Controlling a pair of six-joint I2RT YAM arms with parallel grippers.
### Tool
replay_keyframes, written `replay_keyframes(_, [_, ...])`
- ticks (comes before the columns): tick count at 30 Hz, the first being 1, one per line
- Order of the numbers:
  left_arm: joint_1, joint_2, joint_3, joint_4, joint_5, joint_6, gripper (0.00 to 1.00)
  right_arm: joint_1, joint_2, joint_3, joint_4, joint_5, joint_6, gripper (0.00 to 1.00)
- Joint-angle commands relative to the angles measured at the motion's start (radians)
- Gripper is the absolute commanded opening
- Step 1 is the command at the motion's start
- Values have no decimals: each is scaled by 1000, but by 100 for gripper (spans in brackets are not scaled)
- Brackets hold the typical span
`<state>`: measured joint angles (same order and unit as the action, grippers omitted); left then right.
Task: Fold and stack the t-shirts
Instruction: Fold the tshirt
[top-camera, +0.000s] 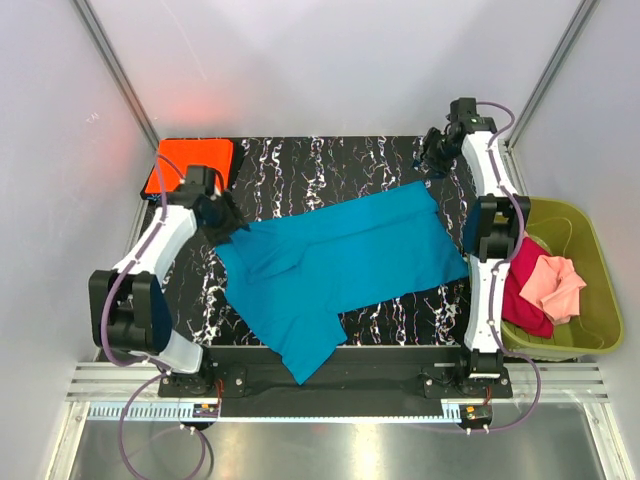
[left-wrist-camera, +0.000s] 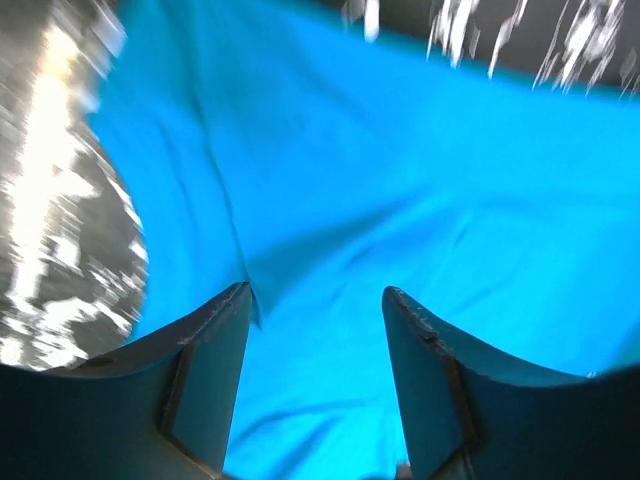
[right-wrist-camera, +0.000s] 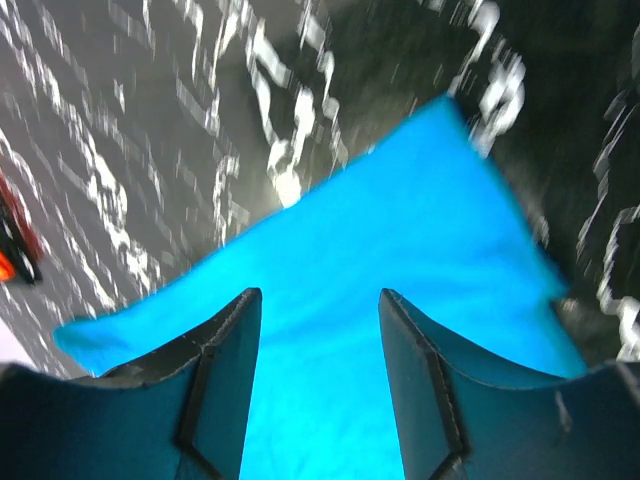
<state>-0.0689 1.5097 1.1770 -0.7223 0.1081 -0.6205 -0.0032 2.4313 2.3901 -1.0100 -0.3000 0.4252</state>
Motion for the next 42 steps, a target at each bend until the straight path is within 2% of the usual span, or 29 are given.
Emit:
replay_keyframes(1, [-26,-11,-68,50,73,-51,59,81,-101,-125,1,-27,-37,57])
replay_keyframes(4, [-25,15,-74,57,70,-36,59,147,-150,-216,16,-53,-48,56])
replay_keyframes(6, [-23,49,-60,49,33,0,59,236,-190,-273,42,-132,-31,56])
replay_keyframes(9, [-6,117,-5,43,38,51,59,379,-264,-443,183,-241,53,58])
replay_keyframes(13, [14,199,61,44,65,90,59,512,-320,-618,371,-267,162,58])
replay_keyframes(16, [15,251,93,32,68,99,59,549,-327,-713,486,-315,225,57])
replay_keyframes(20, [20,271,84,37,42,99,58,595,-270,-752,602,-405,285,57])
replay_keyframes(30, [21,257,32,60,28,107,58,626,-187,-733,672,-401,331,56])
replay_keyframes(36, [24,262,36,69,35,114,56,631,-225,-810,696,-369,296,52])
replay_keyframes(42, [27,270,38,73,53,110,54,631,-226,-830,706,-366,291,41])
